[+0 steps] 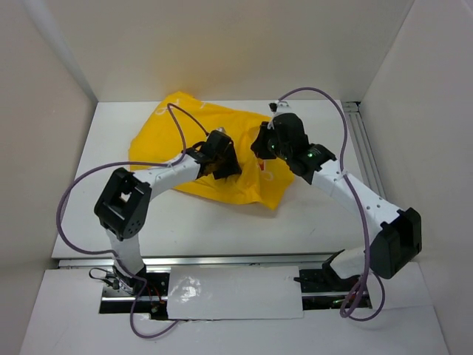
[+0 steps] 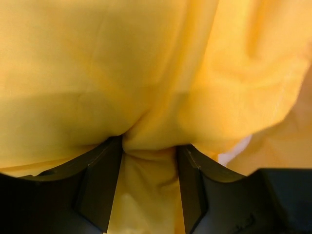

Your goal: Put the pillow into the pillowcase

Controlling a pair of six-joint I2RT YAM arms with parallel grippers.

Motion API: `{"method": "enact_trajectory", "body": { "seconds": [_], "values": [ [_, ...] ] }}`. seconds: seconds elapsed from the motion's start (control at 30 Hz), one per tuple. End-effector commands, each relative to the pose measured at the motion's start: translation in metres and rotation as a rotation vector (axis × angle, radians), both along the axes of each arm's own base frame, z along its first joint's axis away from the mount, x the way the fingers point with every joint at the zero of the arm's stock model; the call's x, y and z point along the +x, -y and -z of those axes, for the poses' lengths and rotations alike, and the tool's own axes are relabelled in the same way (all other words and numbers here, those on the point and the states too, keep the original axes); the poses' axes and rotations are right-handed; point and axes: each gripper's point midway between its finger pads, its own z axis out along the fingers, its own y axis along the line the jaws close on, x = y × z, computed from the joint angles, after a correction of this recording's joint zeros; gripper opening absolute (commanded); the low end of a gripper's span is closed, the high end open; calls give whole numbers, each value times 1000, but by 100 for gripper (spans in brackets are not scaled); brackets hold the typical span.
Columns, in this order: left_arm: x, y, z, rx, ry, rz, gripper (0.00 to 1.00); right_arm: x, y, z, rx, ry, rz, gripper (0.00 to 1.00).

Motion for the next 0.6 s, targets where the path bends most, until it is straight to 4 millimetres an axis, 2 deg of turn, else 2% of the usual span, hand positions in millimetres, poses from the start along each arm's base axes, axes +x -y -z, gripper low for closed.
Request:
{"method": "enact_trajectory", "body": {
  "seconds": [0.0, 0.03, 0.07, 0.1, 0.13, 0.17, 0.2, 0.23, 0.27, 0.3, 0.33, 0.37, 0.4, 0.43, 0.47, 0.5, 0.53, 0.57],
  "values": [
    [-12, -5, -34, -50, 54, 36, 60, 22, 4, -11, 33, 54, 20, 14],
    [-12, -16, -43, -39, 71, 7, 62, 21, 8, 0, 15, 17, 19, 35],
    [-18, -28, -47, 2, 79, -2, 63, 25, 12, 2, -9, 14, 22, 55],
    [-19, -40, -58, 14, 93, -30, 65, 22, 14, 6, -20, -4, 22, 67],
    [-21, -54, -82, 19, 138, -58, 68, 23, 16, 4, -35, 0, 25, 82],
    [-25, -71, -88, 76, 154, -89, 70, 22, 20, -3, -44, 26, 30, 95],
    [-23, -85, -102, 84, 174, -128, 72, 20, 21, -8, -45, 41, 26, 100],
    [-20, -105, -129, 71, 219, -183, 74, 20, 29, -9, -75, 53, 46, 100],
    [-19, -120, -139, 89, 238, -201, 81, 20, 34, -5, -101, 48, 60, 100],
    [-19, -135, -145, 102, 236, -237, 88, 19, 31, -19, -113, 72, 62, 100],
    [-13, -161, -157, 109, 259, -291, 95, 18, 31, -1, -180, 19, 67, 100],
    [-7, -171, -167, 109, 279, -294, 100, 22, 29, -10, -226, 42, 97, 100],
    [-4, -184, -171, 107, 273, -322, 100, 23, 25, -6, -262, 30, 107, 100],
    [0, -207, -167, 129, 245, -367, 100, 29, 19, 15, -333, -3, 109, 100],
    [7, -217, -166, 147, 233, -385, 100, 32, 23, 21, -404, -5, 145, 100],
    [10, -225, -162, 148, 213, -399, 100, 35, 12, 17, -418, 11, 146, 100],
    [11, -239, -154, 151, 181, -427, 100, 41, 6, 32, -456, -7, 153, 100],
    [11, -243, -148, 157, 156, -423, 100, 47, 5, 35, -472, 9, 160, 100]
  ]
}}
